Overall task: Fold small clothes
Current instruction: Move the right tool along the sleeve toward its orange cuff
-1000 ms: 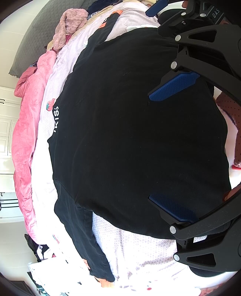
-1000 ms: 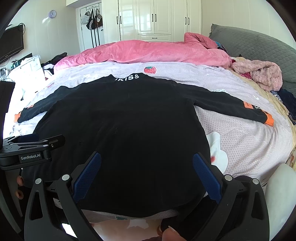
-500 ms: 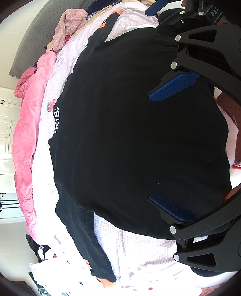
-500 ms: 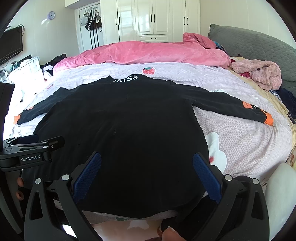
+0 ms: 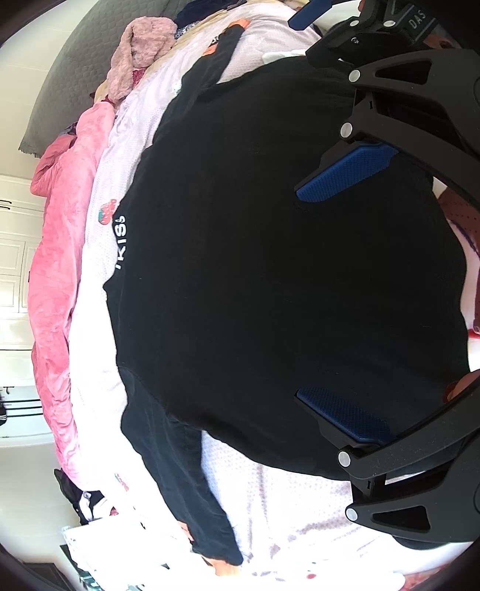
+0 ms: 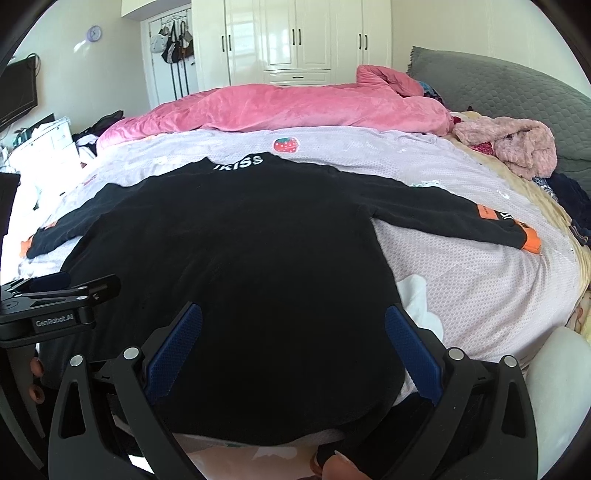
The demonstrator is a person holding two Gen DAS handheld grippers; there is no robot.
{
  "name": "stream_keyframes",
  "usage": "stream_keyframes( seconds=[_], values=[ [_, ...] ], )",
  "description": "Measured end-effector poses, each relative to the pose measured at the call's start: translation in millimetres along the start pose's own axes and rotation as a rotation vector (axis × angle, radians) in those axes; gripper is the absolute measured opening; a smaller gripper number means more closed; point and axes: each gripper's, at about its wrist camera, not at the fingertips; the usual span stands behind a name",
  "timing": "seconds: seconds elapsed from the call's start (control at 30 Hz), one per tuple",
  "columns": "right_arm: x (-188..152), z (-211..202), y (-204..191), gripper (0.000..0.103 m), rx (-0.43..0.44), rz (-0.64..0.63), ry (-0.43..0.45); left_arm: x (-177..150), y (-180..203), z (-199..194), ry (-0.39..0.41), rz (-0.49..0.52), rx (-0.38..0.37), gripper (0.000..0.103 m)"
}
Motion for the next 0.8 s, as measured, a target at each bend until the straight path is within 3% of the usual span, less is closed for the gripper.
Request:
stream_keyframes(
  seconds=[0.8],
  values=[
    [52.3,48.0,57.3,0.099,-0.091,0.145,-0.027,57.1,26.2,33.1,0.011,-0.028,0.005,0.094]
  ],
)
Point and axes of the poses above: each gripper's, at about its wrist camera, not at the fingertips, and z roughly the way its jaws point, y to its right, x to its top, and after that the axes turned 7 degrees about -z, right-handed
